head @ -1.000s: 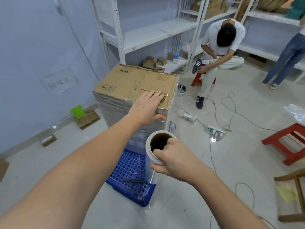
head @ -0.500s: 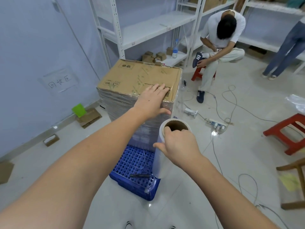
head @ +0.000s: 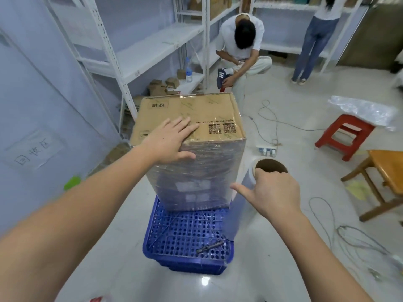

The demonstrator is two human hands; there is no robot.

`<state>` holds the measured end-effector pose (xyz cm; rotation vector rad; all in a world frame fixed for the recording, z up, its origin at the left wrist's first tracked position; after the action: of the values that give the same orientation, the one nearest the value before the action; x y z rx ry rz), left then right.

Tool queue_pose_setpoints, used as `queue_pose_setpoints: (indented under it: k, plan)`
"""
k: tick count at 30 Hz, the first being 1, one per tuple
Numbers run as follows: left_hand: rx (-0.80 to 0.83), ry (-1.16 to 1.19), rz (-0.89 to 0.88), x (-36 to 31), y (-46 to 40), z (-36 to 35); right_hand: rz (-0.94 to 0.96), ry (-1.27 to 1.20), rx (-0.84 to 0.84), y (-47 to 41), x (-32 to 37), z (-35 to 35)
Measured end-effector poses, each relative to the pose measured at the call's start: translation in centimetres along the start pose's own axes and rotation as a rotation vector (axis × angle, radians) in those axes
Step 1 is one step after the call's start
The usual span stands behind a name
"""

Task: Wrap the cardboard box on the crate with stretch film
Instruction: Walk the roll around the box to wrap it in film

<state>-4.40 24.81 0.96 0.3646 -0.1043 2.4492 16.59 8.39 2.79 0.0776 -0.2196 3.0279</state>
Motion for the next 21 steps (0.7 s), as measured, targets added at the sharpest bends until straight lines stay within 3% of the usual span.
queue_pose_setpoints:
  k: [6, 14, 21]
  plan:
    - [-0.033, 0.002, 0.001, -0.3, -0.2, -0.1, 0.031, -0.028, -0.145, 0.6, 0.7, -0.4]
    - [-0.059, 0.025, 0.025, -0.1, -0.2, -0.6, 0.338, -0.104, -0.243, 2.1, 5.3, 1.6]
    - [-0.048, 0.021, 0.041, -0.2, -0.1, -0.5, 0.599, -0.150, -0.228, 4.9, 12.0, 1.0]
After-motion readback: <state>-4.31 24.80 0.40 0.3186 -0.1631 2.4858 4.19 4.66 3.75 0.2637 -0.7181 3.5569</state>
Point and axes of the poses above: each hand's wrist, its own y-axis away from the middle knuckle, its own z-axis out of the back of the hand, x = y × z, the point moved 10 cm from there along -y, towards the middle knuckle, and after that the axes turned 6 degrees about -y, right-handed, at the moved point
